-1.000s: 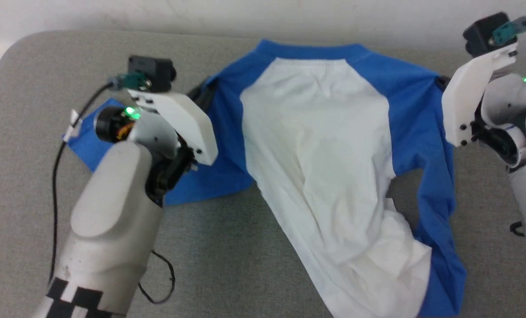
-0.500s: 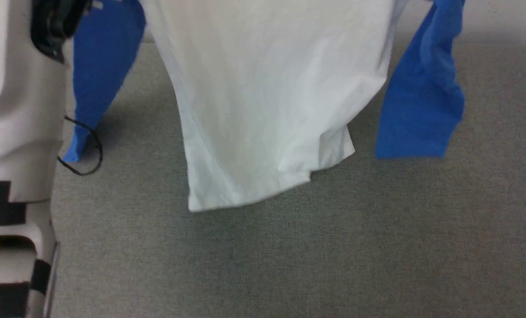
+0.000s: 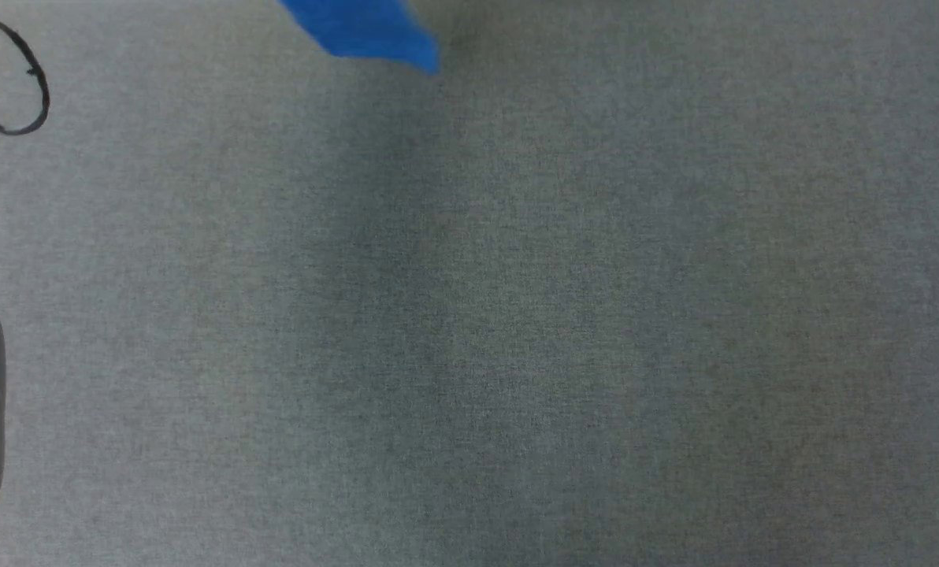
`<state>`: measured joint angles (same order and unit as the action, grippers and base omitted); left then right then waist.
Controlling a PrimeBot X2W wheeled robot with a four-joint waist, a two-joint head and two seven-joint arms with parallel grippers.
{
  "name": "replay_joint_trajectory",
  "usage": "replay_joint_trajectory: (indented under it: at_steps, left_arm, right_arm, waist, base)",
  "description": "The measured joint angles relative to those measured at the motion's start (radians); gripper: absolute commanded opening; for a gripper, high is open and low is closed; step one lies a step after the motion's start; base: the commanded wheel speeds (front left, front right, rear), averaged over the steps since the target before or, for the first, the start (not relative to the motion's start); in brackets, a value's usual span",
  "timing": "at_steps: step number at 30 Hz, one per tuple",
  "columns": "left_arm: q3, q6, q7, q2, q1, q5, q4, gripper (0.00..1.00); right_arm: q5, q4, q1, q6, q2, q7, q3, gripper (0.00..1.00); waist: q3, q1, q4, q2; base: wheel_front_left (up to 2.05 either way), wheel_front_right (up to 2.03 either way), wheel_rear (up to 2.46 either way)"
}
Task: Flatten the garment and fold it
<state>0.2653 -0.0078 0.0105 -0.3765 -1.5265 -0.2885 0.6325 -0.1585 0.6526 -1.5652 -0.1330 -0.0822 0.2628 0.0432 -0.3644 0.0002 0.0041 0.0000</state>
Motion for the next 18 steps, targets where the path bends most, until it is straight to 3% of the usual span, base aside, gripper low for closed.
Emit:
replay_joint_trajectory:
  at_steps: [8,13,18]
  left_arm:
    - [0.034,-0.055,-0.047,0.006,0.048,-0.009,0.093,0.00]
    - [0.066,-0.094,-0.044,0.023,0.159,-0.044,0.116,0.00]
    - [0.074,-0.107,-0.033,0.027,0.324,-0.108,0.093,0.00]
  right_arm:
    - [-0.093,0.044,0.056,0.000,-0.038,-0.013,-0.061,0.00]
    - [-0.223,0.004,0.211,0.000,-0.096,-0.048,-0.113,0.00]
    - [-0.370,-0.115,0.427,0.000,-0.154,-0.062,-0.163,0.00]
  waist:
    - [-0.035,-0.0001,0.023,0.0000]
    - [-0.013,-0.0002,0.038,0.0000]
    - [0.040,-0.0003,0.046,0.0000]
  base:
    - [0.00,0.00,0.00]
    - [0.00,0.00,0.00]
    - [0.00,0.00,0.00]
